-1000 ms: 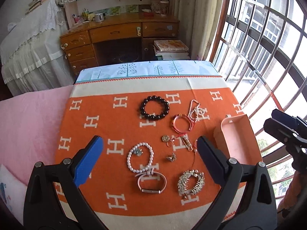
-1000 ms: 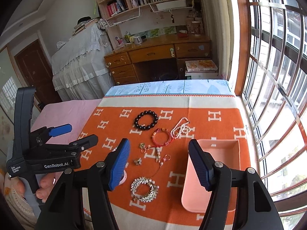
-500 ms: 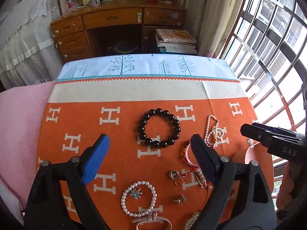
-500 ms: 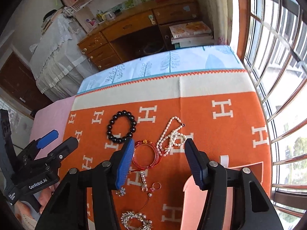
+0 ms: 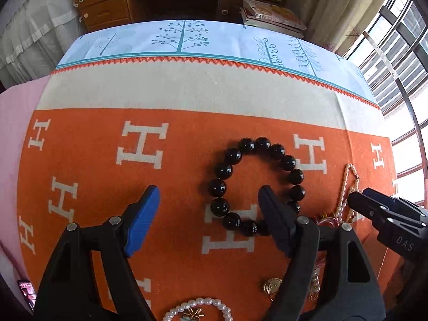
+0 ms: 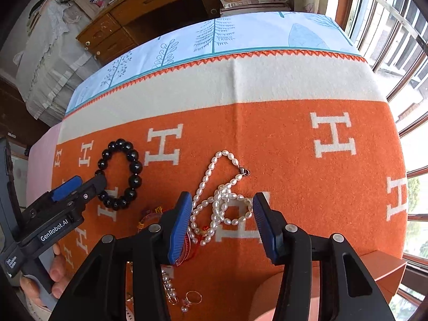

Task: Organize jewelry
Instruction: 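Grasp the black bead bracelet with the left tool while the right tool grasps the pearl necklace, then carry both held pieces into the pink tray and open both tools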

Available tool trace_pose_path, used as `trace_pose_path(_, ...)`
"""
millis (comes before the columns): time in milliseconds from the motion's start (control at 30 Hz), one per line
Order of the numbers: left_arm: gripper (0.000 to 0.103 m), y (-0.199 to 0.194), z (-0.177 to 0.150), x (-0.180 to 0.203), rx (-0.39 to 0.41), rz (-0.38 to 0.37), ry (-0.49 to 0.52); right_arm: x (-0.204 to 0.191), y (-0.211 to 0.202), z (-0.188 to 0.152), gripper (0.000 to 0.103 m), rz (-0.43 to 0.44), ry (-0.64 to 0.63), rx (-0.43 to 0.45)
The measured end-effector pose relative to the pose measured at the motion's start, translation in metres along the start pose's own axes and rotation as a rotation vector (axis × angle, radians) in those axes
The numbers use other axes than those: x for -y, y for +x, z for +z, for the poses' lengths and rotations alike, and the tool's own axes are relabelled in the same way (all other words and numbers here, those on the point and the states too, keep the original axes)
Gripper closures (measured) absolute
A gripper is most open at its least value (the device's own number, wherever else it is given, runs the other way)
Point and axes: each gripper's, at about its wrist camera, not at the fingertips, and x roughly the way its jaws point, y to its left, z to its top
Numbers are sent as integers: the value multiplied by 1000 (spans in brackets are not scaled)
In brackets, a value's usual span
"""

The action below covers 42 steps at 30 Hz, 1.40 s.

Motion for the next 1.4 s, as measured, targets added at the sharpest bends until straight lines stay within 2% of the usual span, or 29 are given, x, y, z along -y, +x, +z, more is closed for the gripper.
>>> trace_pose_path(133, 29, 12, 1, 4, -25, 20, 4, -11, 10, 3, 56, -57, -52, 8)
trace_pose_path(300, 32, 18, 0, 19, -17, 70, 43, -20, 10, 0, 74, -132, -106, 18)
trace_pose_path(333, 39, 18, 0, 20, -13, 69, 44, -20, 10, 0, 77, -139, -110, 22)
trace_pose_path(367, 58, 17, 1, 23, -4, 69, 51, -20, 9, -1, 80, -137, -110, 23)
trace_pose_path(400, 71, 16, 2, 25, 2, 69, 59, -20, 7, -3, 83, -128, -109, 23)
trace_pose_path(433, 91, 15, 3, 27, -3, 71, 60, -19, 6, -4, 85, -118, -106, 22)
trace_pose_path(600, 91, 14, 3, 23, -4, 53, 33, -16, -3, -7, 89, -62, -84, 45)
trace_pose_path(633, 91, 10, 2, 21, -3, 42, 21, -16, -7, -9, 91, -47, -76, 59)
trace_pose_path(667, 91, 4, -1, 17, 5, 30, 10, -15, -14, -9, 99, -29, -70, 75)
trace_pose_path(767, 91, -19, -3, 15, 50, -1, -11, -14, -39, -12, 99, 31, -53, 130)
trace_pose_path(900, 91, -69, -10, 15, 131, -50, -13, -14, -86, -19, 99, 100, -46, 237)
trace_pose_path(1100, 91, -147, -29, 36, 236, -126, 37, -12, -159, -38, 99, 188, -44, 373)
trace_pose_path(1267, 91, -215, -61, 68, 305, -199, 111, -4, -228, -70, 99, 256, -46, 494)
trace_pose_path(1400, 91, -250, -88, 105, 331, -274, 178, 12, -282, -106, 99, 286, -41, 600)
